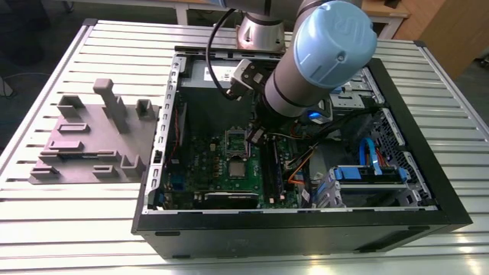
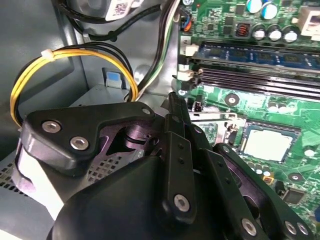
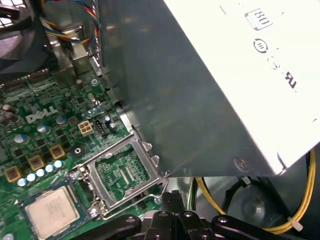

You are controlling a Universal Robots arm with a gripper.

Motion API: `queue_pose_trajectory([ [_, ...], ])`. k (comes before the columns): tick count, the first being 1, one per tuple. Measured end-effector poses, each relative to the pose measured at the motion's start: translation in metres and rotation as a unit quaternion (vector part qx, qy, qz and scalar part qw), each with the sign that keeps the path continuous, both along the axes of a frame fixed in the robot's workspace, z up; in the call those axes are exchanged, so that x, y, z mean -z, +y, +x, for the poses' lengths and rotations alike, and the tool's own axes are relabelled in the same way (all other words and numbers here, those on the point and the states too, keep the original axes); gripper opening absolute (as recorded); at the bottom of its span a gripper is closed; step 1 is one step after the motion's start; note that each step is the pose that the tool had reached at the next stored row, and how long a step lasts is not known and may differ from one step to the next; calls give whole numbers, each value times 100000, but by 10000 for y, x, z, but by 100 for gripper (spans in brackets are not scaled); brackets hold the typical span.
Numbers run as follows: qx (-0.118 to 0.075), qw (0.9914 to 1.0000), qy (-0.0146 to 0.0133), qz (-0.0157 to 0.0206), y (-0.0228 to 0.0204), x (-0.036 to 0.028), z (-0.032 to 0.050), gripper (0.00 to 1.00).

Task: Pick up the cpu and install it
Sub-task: 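Close the cpu cover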

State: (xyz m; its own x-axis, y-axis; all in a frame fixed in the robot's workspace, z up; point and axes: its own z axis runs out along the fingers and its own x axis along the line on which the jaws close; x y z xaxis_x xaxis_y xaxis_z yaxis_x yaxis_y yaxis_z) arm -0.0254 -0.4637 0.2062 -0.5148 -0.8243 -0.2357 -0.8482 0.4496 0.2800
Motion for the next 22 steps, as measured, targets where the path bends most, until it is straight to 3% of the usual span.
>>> queue_pose_trajectory([
  [11, -547, 99997, 3, 457, 50, 68, -1, 11],
  [19, -793, 99992, 3, 1016, 79, 112, -1, 11],
  [22, -921, 99986, -3, 1410, 82, 126, -1, 11],
])
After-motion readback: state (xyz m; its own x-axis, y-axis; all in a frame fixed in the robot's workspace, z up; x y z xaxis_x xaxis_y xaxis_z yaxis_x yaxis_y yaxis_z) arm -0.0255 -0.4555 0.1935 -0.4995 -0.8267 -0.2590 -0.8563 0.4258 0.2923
